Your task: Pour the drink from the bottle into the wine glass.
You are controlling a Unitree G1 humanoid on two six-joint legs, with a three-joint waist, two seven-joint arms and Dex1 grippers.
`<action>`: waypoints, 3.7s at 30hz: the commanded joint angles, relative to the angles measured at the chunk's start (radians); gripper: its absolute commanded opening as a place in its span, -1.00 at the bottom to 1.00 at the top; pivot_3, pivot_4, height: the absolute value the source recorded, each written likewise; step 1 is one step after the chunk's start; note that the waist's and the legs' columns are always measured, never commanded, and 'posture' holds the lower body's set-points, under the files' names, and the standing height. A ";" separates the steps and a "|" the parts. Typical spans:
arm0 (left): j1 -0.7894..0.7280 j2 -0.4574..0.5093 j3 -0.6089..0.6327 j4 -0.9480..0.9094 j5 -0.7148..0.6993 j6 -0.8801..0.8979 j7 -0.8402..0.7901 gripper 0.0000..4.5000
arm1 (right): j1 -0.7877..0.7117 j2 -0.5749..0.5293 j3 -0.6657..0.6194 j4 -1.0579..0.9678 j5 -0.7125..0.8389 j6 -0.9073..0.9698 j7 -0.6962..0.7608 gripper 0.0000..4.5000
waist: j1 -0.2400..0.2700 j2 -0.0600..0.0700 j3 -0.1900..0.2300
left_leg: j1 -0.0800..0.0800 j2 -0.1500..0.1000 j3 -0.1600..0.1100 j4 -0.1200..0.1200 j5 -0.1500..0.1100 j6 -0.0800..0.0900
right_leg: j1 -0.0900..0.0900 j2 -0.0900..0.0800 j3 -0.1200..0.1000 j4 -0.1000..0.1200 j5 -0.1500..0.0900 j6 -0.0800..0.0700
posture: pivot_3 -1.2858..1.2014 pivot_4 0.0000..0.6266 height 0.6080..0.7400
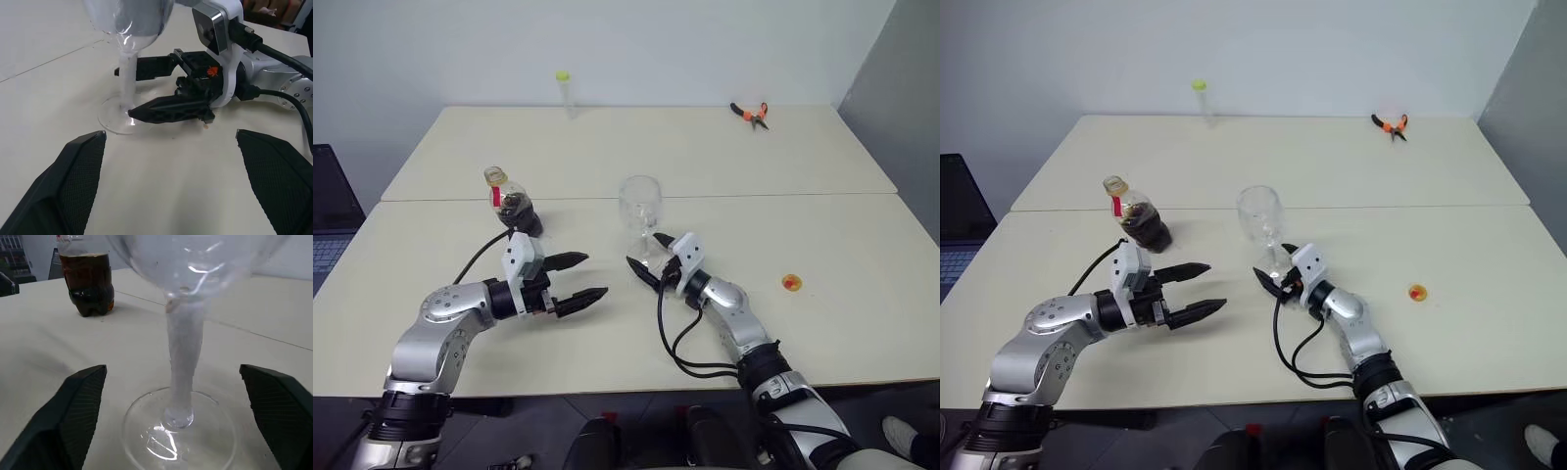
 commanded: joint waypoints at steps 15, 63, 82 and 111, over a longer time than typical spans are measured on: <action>0.066 0.066 0.188 -0.300 -0.134 0.083 0.117 1.00 | 0.223 -0.174 0.015 -0.472 0.041 0.228 0.113 0.99 | 0.004 0.000 0.000 | 0.000 0.000 -0.001 0.000 0.000 0.000 | 0.001 0.000 0.000 -0.001 0.000 0.000 | 0.03 -0.52 1.00; -0.166 -0.126 0.173 0.261 0.273 -0.100 0.649 1.00 | 0.170 -0.579 -0.071 -1.259 0.450 0.855 0.251 0.99 | 0.029 -0.003 0.000 | 0.000 -0.001 -0.005 0.001 0.000 0.000 | 0.004 -0.001 -0.005 -0.004 0.000 0.000 | 0.03 -0.52 1.00; -0.426 -0.129 0.142 0.681 0.327 -0.294 0.610 1.00 | 0.109 -0.492 -0.095 -1.271 0.530 0.961 0.097 0.99 | 0.028 -0.003 0.000 | -0.001 -0.002 -0.006 0.001 0.000 0.000 | 0.004 -0.006 -0.005 -0.004 0.000 0.000 | 0.03 -0.52 1.00; -0.441 -0.139 0.165 0.471 0.203 -0.227 0.484 -0.60 | 0.151 -0.450 -0.112 -1.280 0.512 0.890 0.065 1.00 | 0.027 -0.003 0.000 | -0.002 -0.002 -0.006 0.002 0.000 -0.001 | 0.003 -0.005 -0.006 -0.004 0.000 0.000 | 0.03 -0.52 1.00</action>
